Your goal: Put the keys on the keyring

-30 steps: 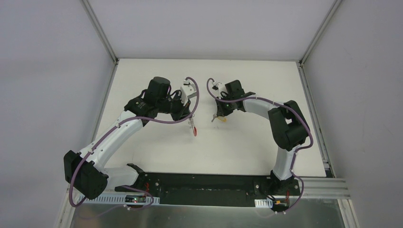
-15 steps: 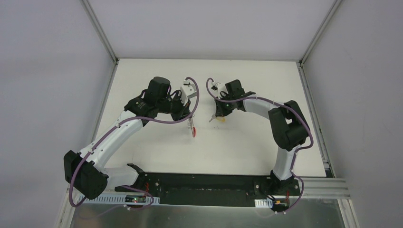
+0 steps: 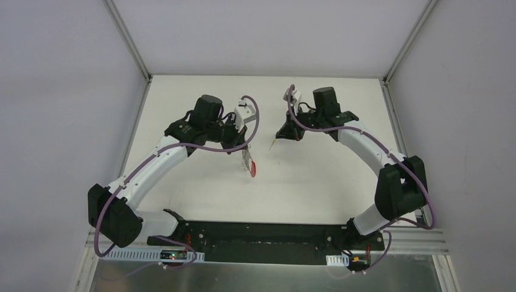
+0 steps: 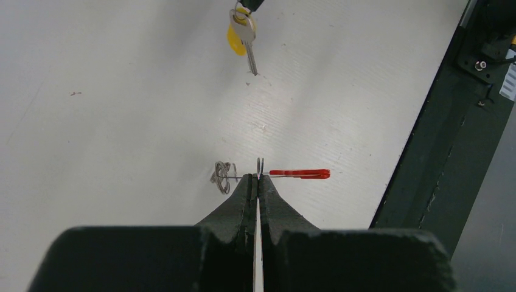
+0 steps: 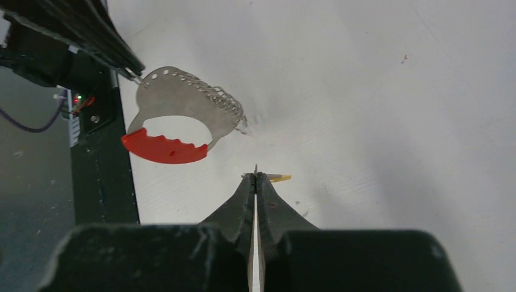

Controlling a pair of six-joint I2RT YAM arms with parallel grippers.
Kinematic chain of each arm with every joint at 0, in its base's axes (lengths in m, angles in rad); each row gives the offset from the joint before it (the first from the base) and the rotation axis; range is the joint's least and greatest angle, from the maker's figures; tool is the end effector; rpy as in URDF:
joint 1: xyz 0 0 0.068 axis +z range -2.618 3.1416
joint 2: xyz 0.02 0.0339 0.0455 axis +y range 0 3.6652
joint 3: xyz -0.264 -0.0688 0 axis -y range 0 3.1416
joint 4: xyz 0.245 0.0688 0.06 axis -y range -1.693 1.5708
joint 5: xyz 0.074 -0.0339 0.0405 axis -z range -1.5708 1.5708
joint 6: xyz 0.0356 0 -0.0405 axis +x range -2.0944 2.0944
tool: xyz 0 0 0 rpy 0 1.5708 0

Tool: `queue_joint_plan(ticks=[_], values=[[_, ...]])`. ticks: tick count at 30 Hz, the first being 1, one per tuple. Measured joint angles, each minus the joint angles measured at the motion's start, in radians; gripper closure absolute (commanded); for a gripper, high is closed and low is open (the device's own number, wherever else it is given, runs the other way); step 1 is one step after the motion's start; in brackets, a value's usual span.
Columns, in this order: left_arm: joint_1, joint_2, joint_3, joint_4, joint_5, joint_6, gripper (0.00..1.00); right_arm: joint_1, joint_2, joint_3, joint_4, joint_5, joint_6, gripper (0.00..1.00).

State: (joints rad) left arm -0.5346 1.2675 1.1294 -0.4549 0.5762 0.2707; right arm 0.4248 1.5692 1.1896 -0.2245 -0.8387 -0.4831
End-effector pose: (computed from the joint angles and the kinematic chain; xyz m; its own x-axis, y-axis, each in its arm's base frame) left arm 0.2295 -0.1584 0.3331 -0.2452 0.4058 -0.8805 0.9149 0.3973 -0.0716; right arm 0.3079 0.1683 0.2869 -0.0713 -0.3730 -0.9251 -0.9783 0.2072 -0.0082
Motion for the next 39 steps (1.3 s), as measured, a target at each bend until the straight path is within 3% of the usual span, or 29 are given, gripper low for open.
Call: queue_joint_plan(ticks=[6, 14, 30, 39], values=[[0.0, 0.05, 0.095, -0.011, 0.0, -0.029, 1.0, -0.023, -0.013, 0.0, -0.019, -0.155, 0.037, 1.0], [-0.003, 0.095, 0.155, -0.002, -0.003, -0.087, 1.0, -0.022, -0.027, 0.0, 0.061, -0.288, 0.209, 1.0], [-0.088, 0.101, 0.142, 0.029, -0.119, -0.243, 1.0, -0.022, -0.01, -0.086, 0.513, -0.337, 0.693, 1.0], [-0.117, 0.126, 0.167, -0.005, -0.198, -0.286, 1.0, -0.022, 0.024, -0.092, 0.585, -0.349, 0.796, 1.0]])
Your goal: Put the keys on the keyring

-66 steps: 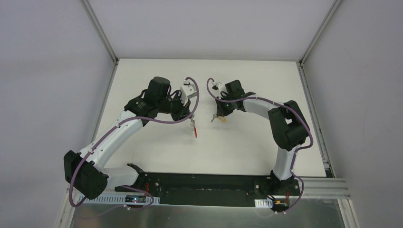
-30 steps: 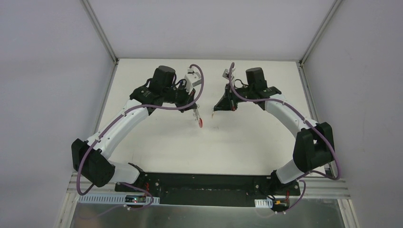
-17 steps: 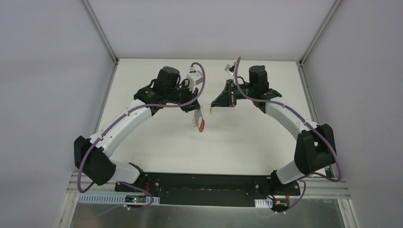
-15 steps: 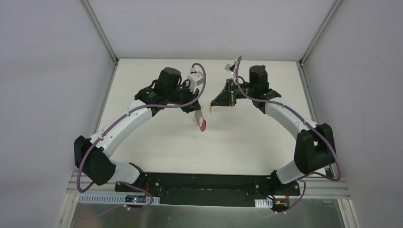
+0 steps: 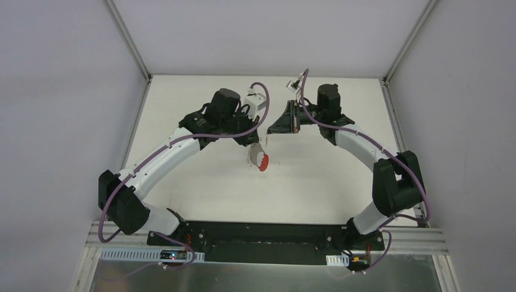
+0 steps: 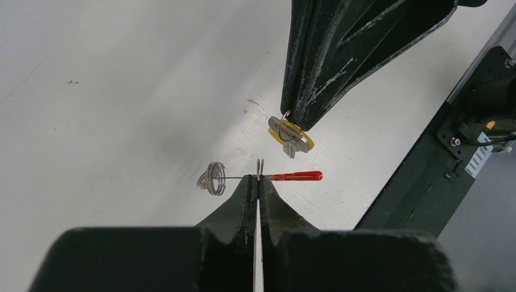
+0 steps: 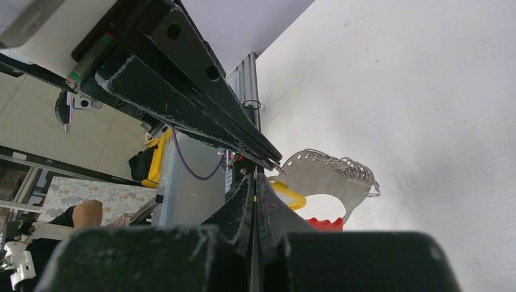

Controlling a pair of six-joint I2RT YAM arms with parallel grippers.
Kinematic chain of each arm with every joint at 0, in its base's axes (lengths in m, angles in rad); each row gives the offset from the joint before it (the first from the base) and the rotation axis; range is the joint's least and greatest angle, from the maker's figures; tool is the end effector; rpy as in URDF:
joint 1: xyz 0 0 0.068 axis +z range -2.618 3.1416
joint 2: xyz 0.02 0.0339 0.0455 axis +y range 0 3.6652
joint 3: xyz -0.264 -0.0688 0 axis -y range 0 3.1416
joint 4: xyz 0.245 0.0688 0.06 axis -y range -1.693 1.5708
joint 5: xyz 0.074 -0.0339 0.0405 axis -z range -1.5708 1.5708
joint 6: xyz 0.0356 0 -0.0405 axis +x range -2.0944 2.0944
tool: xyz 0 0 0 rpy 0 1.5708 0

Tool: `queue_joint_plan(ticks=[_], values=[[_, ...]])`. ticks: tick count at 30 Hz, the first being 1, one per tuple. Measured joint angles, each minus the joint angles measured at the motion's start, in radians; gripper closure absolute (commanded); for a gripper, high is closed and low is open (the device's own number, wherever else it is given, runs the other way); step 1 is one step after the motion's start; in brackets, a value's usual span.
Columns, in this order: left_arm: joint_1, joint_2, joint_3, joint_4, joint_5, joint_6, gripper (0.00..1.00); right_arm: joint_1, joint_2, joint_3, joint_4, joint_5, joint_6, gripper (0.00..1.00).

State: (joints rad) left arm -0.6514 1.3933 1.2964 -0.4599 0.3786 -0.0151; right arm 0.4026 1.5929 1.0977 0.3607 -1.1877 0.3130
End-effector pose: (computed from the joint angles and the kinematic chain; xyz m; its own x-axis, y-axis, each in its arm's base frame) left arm 0.2417 -0.2008 0.3528 -0.4325 0.3121 -0.8459 0.8065 0.5534 -0.2081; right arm 0.3150 0.1700 0.3021 -0.4229 -0.0550 -0.9045 -0.9059 0.0007 0.4235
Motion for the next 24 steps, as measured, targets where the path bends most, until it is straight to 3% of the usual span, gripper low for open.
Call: queue_joint_plan(ticks=[24], values=[[-0.017, 0.021, 0.027, -0.019, -0.05, -0.016, 1.0, 0.015, 0.053, -0.032, 0.056, -0.003, 0.054, 1.0]])
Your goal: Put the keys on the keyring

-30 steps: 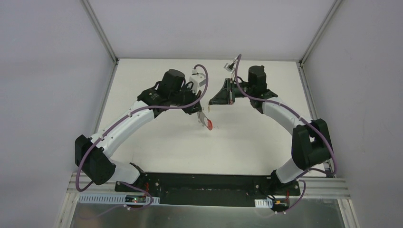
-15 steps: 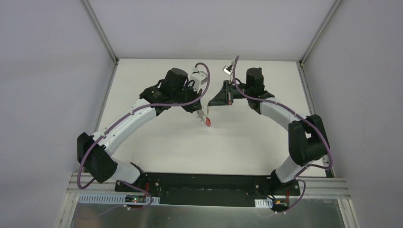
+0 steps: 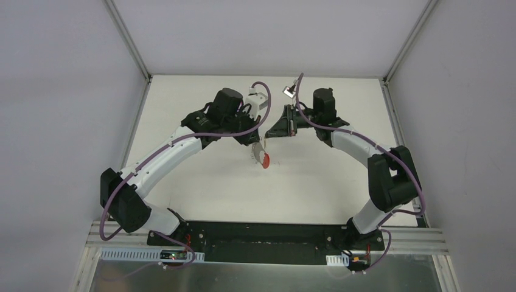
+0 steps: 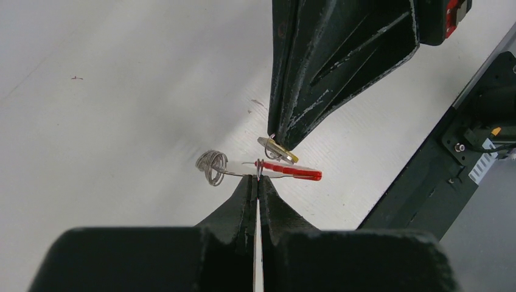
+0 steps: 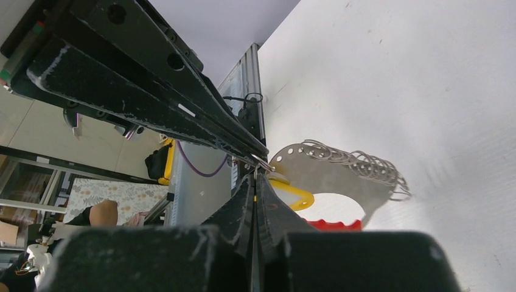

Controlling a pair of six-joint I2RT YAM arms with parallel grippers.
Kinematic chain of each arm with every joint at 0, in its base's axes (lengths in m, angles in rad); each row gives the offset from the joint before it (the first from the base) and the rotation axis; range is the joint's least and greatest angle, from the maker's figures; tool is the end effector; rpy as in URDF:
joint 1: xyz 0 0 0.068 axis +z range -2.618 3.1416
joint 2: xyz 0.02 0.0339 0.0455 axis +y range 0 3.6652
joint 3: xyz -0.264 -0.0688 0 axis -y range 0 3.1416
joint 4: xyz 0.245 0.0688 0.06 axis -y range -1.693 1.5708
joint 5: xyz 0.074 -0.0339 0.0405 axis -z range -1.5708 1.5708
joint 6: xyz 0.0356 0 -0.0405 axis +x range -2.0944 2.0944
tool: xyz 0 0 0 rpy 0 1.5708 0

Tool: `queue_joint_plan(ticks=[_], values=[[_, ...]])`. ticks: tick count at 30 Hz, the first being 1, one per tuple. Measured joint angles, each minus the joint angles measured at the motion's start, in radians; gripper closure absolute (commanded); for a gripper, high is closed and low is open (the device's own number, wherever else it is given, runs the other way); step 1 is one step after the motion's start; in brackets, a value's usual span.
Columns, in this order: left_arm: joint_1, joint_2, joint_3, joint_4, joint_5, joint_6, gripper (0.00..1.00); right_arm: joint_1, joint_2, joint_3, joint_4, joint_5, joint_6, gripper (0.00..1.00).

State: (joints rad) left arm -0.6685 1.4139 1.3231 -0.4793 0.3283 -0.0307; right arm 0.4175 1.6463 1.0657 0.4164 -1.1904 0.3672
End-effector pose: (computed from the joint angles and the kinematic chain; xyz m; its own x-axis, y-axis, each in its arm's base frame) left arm 0.2431 -0.2066 0.3537 -0.4479 0.3167 -0.8361 0.7863 0.5846 -0.1998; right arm 0.3191 0.1777 0.2783 -0.4941 -0.0734 -0.8663 -0.8684 -0.0061 0.4958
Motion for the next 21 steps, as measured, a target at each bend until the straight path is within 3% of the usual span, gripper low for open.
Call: queue_joint_plan(ticks=[21], values=[[0.0, 0.008, 0.0, 0.0, 0.0, 0.0, 1.0, 0.021, 0.02, 0.0, 0.001, 0.003, 0.01, 1.0]])
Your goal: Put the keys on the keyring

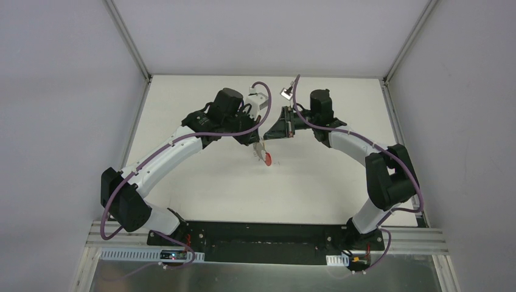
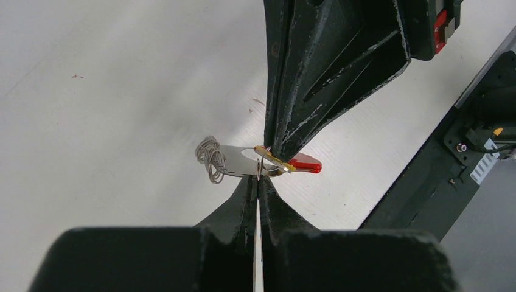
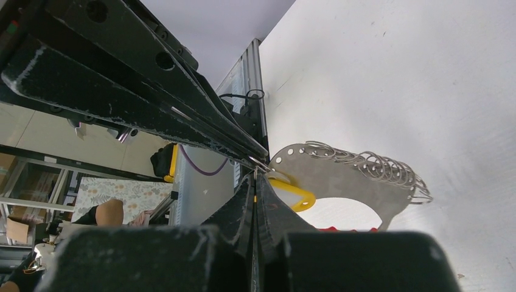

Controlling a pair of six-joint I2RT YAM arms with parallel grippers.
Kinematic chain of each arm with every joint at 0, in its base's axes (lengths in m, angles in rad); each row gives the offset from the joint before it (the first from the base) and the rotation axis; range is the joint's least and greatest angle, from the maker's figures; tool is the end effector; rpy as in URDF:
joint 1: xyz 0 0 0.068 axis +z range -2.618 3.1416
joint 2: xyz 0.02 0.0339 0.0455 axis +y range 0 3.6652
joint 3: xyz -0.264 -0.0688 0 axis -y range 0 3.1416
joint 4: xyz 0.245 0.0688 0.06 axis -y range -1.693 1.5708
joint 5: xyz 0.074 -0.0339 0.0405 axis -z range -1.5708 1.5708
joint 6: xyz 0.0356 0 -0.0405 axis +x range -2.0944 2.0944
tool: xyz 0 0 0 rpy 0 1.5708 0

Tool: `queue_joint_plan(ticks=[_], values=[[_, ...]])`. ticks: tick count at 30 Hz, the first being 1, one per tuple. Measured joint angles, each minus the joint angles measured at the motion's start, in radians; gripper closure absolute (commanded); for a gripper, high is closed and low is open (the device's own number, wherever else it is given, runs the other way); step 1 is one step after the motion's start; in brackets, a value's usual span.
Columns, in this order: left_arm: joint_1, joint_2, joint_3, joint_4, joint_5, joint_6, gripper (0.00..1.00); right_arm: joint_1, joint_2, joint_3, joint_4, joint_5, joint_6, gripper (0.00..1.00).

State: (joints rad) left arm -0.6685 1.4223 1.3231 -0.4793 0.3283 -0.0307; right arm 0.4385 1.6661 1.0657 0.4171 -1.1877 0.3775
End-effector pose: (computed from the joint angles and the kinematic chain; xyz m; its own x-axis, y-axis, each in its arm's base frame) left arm 0.2447 -0.2079 0.3511 -0.4534 0.3211 -0.8315 0.7850 0.5856 -0.2019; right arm 0.3183 0.1857 0.2715 -0.5163 -0.0899 -0.8517 -0.8543 -0.0168 0.5196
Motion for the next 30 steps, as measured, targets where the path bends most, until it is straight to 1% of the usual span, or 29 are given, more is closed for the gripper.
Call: queue_joint_plan(ticks=[12, 30], values=[[0.0, 0.0, -0.001, 0.0, -0.001, 0.001, 1.0, 0.002, 0.0, 0.002, -0.033, 0.022, -0.034, 1.0], [0.0, 0.0, -0.004, 0.002, -0.001, 0.005, 1.0, 0.002, 0.0, 0.002, -0.027, -0.013, -0.035, 1.0]])
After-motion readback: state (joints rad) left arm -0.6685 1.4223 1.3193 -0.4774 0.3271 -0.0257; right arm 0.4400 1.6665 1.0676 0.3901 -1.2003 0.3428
